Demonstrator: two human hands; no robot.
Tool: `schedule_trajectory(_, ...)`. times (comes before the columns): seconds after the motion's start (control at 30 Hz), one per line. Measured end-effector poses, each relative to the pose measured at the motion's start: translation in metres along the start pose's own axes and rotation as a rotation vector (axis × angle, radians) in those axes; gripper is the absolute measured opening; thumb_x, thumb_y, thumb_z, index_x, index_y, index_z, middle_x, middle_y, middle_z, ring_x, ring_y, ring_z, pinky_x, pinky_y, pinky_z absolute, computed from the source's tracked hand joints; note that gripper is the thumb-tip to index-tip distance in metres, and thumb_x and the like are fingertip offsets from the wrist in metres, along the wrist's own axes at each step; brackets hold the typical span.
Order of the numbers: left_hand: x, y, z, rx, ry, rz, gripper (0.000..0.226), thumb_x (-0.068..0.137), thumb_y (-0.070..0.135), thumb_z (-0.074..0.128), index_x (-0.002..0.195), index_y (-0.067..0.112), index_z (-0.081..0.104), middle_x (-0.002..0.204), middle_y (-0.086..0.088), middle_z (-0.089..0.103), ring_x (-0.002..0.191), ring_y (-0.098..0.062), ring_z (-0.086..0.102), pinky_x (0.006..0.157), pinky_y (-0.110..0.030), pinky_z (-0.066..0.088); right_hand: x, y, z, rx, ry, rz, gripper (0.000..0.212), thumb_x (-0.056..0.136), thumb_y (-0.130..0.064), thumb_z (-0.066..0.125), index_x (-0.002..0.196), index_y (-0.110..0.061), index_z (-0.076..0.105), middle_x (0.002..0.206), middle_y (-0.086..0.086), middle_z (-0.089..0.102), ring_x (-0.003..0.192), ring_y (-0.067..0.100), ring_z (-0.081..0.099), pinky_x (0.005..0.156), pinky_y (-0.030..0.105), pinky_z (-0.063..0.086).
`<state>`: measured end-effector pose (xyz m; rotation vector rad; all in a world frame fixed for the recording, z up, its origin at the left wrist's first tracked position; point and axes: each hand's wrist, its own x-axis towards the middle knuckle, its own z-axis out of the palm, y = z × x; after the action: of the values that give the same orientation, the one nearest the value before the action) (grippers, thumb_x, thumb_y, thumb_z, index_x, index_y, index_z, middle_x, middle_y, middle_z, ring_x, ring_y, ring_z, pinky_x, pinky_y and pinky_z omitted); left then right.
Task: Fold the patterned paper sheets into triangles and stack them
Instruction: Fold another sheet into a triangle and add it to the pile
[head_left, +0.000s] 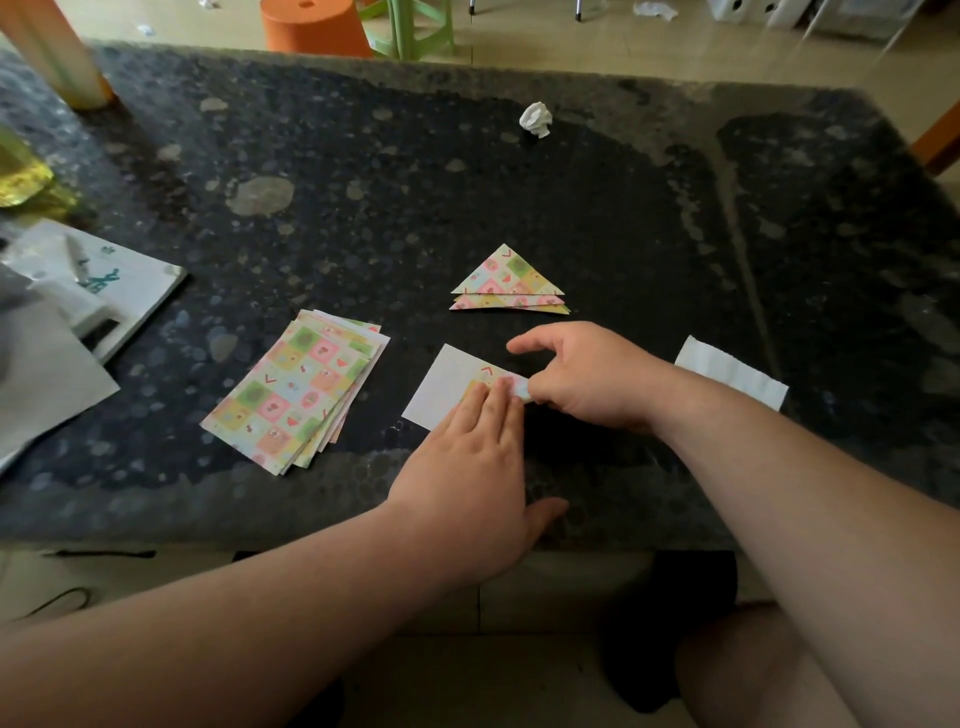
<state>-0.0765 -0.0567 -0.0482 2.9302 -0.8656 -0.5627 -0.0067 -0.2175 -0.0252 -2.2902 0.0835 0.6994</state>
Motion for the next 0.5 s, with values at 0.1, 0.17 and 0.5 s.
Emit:
schedule_trajectory(0.1,-0.0011,-0.0015,-0.0026,-0.028,0.005,-0.006,0.096,0.099,0.072,0.027,0.160,0.008,-0.012,0.169,-0.010,-0.015,0.156,-0.024,-0.017,0.121,-0.034,-0.012,-0.0002,0.0000,0.0001,-0.011,0.024,-0.024,0.051,0.090,-0.015,0.068,0.139,-0.027,0.062,0.078,-0.020,0.051,0.065,-0.003,0.044,0.061,0.016,0.032)
schedule_trajectory(0.17,0.0010,-0.0036,-0.0027,-0.054,0.015,-0.017,0.097,0.098,0.072,0.029,0.161,0.009,-0.010,0.170,-0.008,-0.012,0.156,-0.023,-0.013,0.123,-0.035,-0.008,-0.0012,-0.0020,0.0007,-0.060,0.009,-0.036,0.043,0.093,-0.020,0.068,0.135,-0.028,0.066,0.078,-0.021,0.053,0.065,-0.004,0.047,0.062,0.014,0.033)
schedule_trajectory(0.5,0.0031,-0.0024,-0.0007,-0.059,0.016,-0.031,0.097,0.097,0.073,0.028,0.161,0.010,-0.011,0.170,-0.008,-0.012,0.157,-0.023,-0.012,0.125,-0.038,-0.002,-0.0066,-0.0060,0.0014,-0.126,-0.041,0.017,0.053,0.094,-0.023,0.066,0.146,-0.030,0.057,0.140,-0.005,0.062,0.123,0.013,0.059,0.102,0.028,0.046)
